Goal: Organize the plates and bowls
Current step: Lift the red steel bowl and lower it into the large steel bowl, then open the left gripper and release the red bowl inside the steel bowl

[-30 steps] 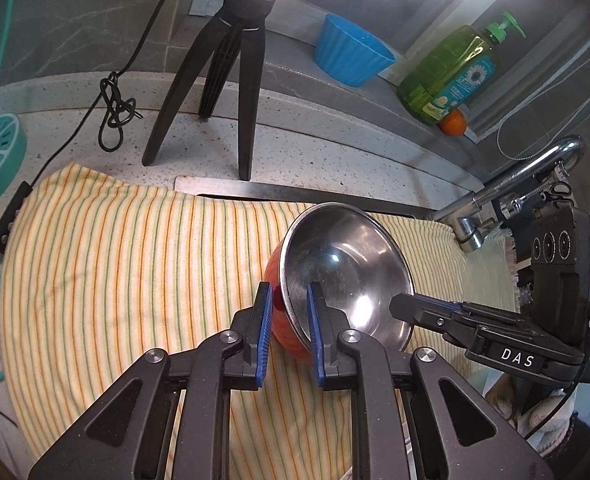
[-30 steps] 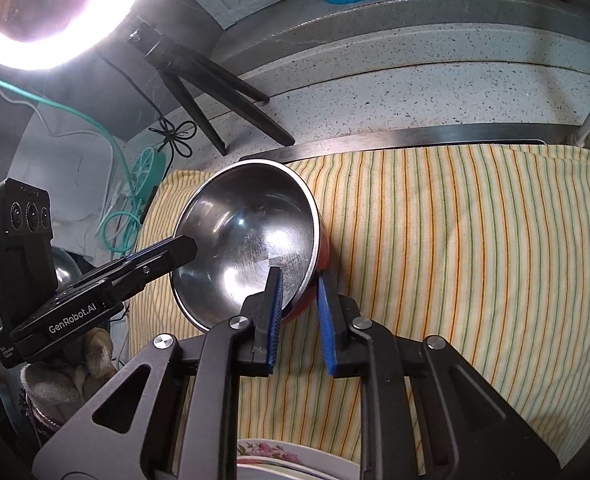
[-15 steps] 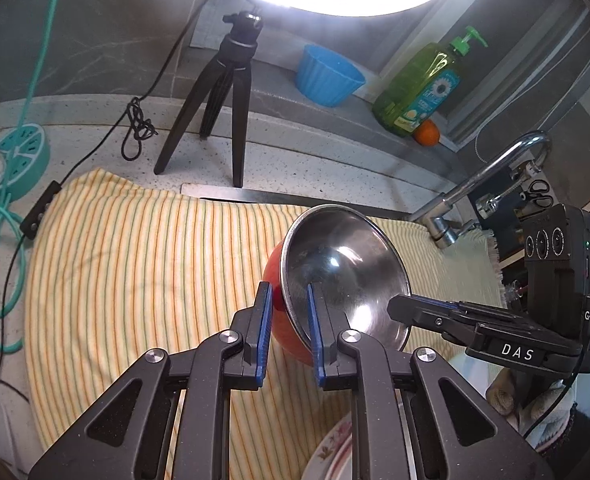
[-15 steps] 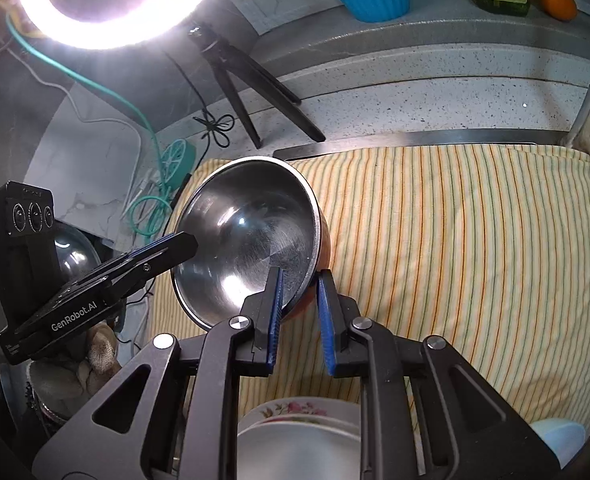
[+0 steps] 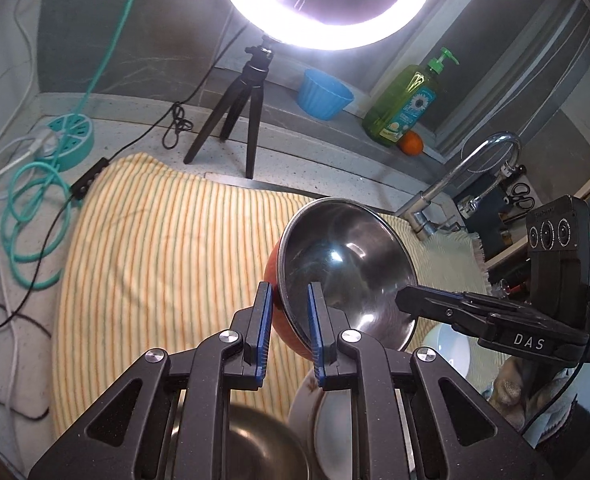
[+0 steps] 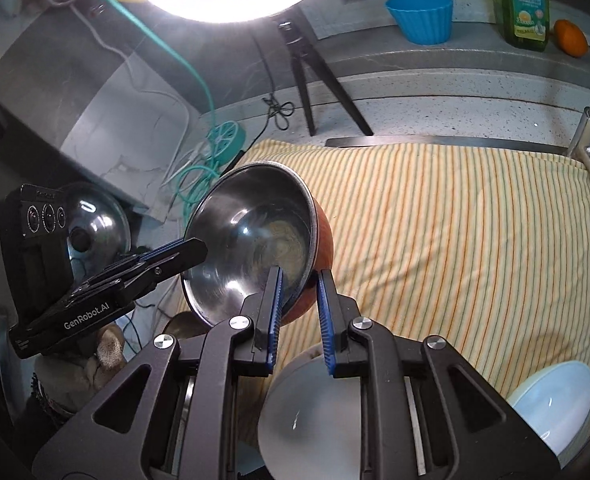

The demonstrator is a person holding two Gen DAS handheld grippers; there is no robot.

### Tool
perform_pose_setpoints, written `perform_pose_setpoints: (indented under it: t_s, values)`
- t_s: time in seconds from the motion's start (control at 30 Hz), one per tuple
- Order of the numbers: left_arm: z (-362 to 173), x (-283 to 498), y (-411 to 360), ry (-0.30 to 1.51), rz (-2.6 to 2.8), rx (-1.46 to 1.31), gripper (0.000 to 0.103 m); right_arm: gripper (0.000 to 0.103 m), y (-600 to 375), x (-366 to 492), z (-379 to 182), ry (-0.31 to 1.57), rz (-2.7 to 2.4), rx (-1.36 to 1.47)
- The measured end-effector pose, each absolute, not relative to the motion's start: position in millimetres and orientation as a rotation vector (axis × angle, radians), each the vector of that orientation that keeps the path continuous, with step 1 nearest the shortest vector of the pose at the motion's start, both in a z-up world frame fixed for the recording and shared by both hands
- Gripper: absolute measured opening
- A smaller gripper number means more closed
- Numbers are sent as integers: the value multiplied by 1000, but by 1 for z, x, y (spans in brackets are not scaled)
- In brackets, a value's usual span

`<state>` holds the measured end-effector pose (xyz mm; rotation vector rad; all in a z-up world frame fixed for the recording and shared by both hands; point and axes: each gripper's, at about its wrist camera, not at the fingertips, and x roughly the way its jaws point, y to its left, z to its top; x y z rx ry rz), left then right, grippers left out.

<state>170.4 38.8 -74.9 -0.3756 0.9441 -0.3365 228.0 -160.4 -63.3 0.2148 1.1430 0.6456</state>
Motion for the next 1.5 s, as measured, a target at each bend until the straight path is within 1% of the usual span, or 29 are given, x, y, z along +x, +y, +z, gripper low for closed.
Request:
perform_pose_setpoints:
  t_s: [0.33,0.53,0.67,1.03,1.5]
  values:
    - [-70,115,67,925,-276,-418,15,18,-130,174,-60,1167,742,168]
    - [-80,84,88,941,-231,-464,15,18,-106,149,-67,1200,791,114]
    - [-92,68,95,965,-202,-473,15,18,-92,137,-81,1239,811,70]
    - [-117,50,105,1024,-171,-482,15,18,-67,122,-115,1317,813,-24]
    - [-137,52,105,1086,-163,-456,15,18,-56,123,-123,1314,785,-82]
